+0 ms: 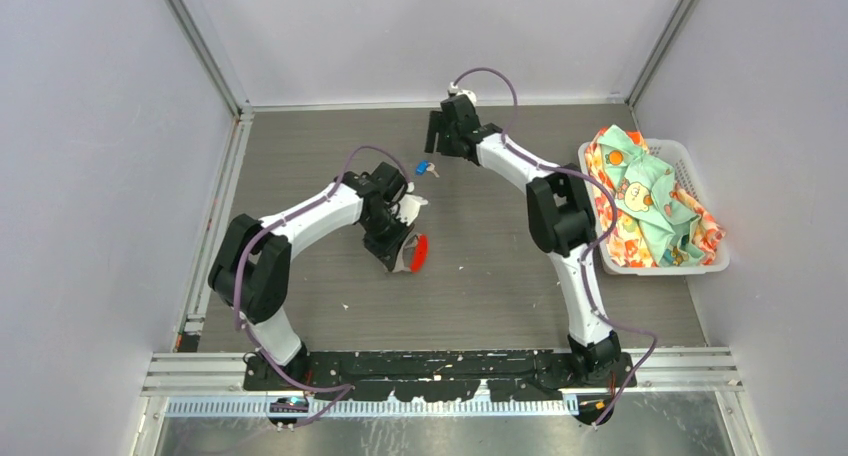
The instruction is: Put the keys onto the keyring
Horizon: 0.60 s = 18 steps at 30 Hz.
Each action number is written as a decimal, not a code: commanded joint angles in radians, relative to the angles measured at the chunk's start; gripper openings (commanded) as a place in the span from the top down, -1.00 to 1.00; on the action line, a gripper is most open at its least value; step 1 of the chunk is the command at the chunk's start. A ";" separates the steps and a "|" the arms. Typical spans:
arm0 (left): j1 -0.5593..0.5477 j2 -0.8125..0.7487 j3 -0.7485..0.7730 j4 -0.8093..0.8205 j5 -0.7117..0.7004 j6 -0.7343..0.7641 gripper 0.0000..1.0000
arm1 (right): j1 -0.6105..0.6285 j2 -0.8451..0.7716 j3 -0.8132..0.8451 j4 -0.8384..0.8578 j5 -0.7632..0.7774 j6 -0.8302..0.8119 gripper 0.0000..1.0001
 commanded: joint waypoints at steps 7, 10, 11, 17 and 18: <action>0.003 -0.059 0.073 -0.140 0.031 0.069 0.99 | 0.014 0.217 0.310 -0.142 -0.085 -0.043 -0.50; 0.002 -0.101 0.122 -0.163 0.034 0.073 0.99 | 0.036 0.260 0.372 -0.192 -0.039 -0.079 -0.40; 0.002 -0.116 0.136 -0.168 0.031 0.071 0.99 | 0.045 0.274 0.392 -0.210 -0.019 -0.087 -0.35; 0.003 -0.158 0.241 -0.224 0.016 0.063 0.99 | 0.092 0.286 0.389 -0.247 0.087 -0.139 0.33; 0.002 -0.164 0.255 -0.228 0.013 0.061 0.99 | 0.094 0.282 0.379 -0.246 0.088 -0.136 0.34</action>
